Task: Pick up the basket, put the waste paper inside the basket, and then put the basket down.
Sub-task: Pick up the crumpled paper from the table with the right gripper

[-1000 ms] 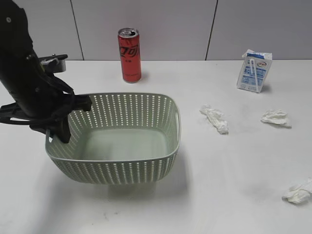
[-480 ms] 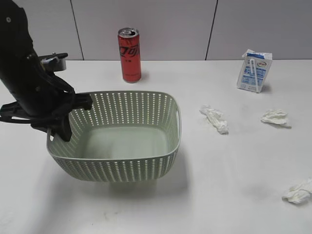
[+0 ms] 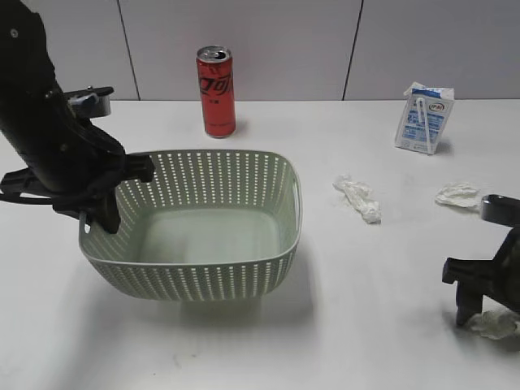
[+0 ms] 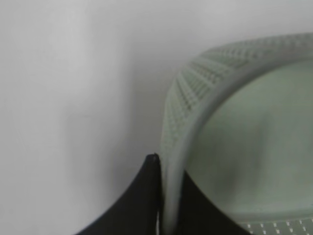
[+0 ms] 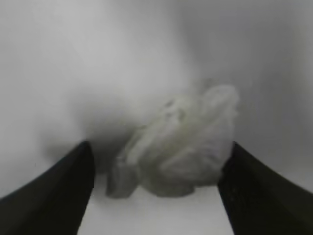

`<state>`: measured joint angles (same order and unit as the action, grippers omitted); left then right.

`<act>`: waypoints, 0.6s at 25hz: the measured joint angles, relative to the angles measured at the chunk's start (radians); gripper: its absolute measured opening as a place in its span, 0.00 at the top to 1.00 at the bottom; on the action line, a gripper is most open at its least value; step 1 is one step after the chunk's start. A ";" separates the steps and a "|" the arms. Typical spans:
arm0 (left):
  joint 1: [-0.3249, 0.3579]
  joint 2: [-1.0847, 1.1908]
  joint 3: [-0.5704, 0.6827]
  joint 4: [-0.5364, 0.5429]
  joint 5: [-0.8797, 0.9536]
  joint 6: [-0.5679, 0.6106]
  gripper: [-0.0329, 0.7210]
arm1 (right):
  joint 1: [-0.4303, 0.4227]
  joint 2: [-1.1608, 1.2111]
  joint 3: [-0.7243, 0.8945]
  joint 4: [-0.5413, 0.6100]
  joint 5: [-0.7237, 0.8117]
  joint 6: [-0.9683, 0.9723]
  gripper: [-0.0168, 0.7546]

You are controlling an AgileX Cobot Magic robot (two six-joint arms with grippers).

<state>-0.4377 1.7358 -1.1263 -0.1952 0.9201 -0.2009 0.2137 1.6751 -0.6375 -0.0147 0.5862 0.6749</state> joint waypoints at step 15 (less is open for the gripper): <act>0.000 0.000 0.000 0.004 -0.005 0.000 0.96 | 0.015 0.024 -0.017 0.015 -0.067 -0.037 0.92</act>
<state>-0.4377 1.7358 -1.1263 -0.1915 0.9148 -0.2009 0.2289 1.6989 -0.6548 0.0000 0.5188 0.6381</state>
